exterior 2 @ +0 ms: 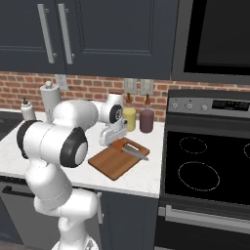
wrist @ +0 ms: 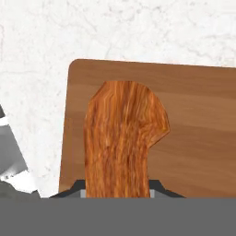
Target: Pick up the knife from the drawer and place it on the cutting board. Then place the meat from the plate to the cutting board.
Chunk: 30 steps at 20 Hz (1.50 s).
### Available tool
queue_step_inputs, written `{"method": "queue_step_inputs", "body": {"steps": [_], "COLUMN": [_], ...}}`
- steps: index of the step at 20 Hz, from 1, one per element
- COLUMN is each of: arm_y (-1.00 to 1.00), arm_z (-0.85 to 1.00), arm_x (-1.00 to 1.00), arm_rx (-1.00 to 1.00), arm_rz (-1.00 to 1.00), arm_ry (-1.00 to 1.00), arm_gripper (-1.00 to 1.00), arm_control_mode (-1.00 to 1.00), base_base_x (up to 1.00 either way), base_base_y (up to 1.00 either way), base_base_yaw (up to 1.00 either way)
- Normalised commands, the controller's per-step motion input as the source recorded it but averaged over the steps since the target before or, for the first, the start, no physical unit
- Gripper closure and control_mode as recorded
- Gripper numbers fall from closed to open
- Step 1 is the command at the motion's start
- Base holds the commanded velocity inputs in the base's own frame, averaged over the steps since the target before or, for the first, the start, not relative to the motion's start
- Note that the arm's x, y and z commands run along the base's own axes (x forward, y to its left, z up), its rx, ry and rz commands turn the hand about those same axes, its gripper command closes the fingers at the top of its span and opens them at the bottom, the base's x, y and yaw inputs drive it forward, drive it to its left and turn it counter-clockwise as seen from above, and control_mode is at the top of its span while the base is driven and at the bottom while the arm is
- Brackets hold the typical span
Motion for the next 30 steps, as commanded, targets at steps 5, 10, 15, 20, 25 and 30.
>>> {"method": "queue_step_inputs", "body": {"steps": [5,10,15,20,25,30], "arm_y": [0.00,0.00,0.00,0.00,0.00,0.00], "arm_z": [-0.71,-0.50,-0.03,-0.05,-0.10,-0.11], "arm_x": [0.09,0.00,0.08,0.00,0.02,0.18], "arm_rx": [0.02,0.00,0.04,0.05,0.05,0.04], "arm_rz": [0.00,0.00,0.00,0.00,0.00,0.00], "arm_ry": [-0.01,-0.04,-0.06,-0.09,-0.15,-0.10], "arm_gripper": [1.00,1.00,1.00,1.00,-1.00,-1.00], "arm_control_mode": [-1.00,-1.00,-1.00,-1.00,-1.00,-1.00], "base_base_x": [0.00,0.00,0.00,0.00,0.00,0.00], "base_base_y": [0.00,0.00,0.00,0.00,0.00,0.00], "base_base_yaw": [0.00,0.00,0.00,0.00,0.00,0.00]}}
